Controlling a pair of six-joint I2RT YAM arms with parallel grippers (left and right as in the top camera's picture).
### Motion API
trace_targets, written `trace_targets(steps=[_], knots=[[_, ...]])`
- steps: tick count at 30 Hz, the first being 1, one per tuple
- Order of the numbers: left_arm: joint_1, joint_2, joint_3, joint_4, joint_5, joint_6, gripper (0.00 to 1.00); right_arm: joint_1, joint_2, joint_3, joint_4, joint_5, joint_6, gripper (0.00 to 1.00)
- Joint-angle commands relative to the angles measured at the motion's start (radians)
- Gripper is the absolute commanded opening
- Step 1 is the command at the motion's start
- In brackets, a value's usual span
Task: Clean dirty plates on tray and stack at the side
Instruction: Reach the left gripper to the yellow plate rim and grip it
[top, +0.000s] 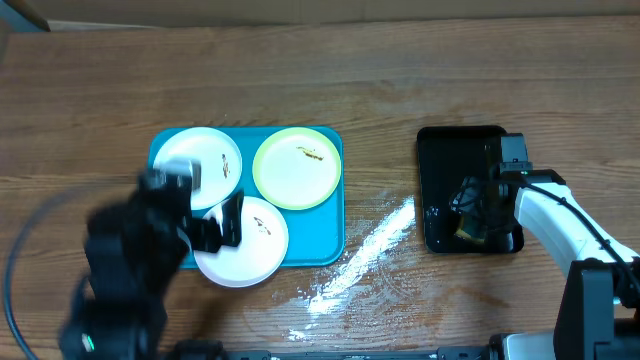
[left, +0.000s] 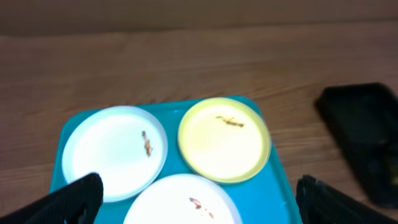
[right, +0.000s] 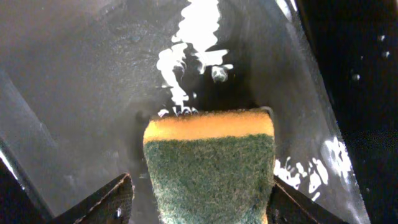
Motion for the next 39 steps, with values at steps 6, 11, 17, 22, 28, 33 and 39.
trace_targets(steps=[6, 11, 17, 22, 28, 33, 39], knots=[[0.004, 0.370, 0.326, -0.267, 0.172, -0.057, 0.56, -0.003, 0.001, -0.003, 0.005, -0.002, 0.001, 0.69], [0.004, 0.522, 0.268, -0.333, 0.009, -0.288, 0.53, -0.003, 0.001, -0.003, 0.005, -0.002, 0.001, 0.69], [0.003, 0.734, 0.189, -0.288, 0.009, -0.340, 0.52, -0.003, 0.001, -0.003, 0.005, -0.001, 0.001, 0.69], [-0.016, 0.896, 0.187, -0.195, 0.008, -0.341, 0.50, -0.003, 0.001, -0.003, 0.005, -0.002, 0.001, 0.69], [-0.052, 1.004, 0.187, -0.090, -0.010, -0.348, 0.47, -0.003, 0.001, -0.003, 0.005, -0.001, 0.001, 0.69], [-0.074, 1.080, 0.186, -0.030, -0.030, -0.359, 0.42, -0.003, 0.001, -0.003, 0.006, -0.001, 0.002, 0.69], [-0.100, 1.134, 0.186, 0.045, -0.029, -0.367, 0.36, -0.003, 0.001, -0.003, 0.006, -0.002, 0.002, 0.69]])
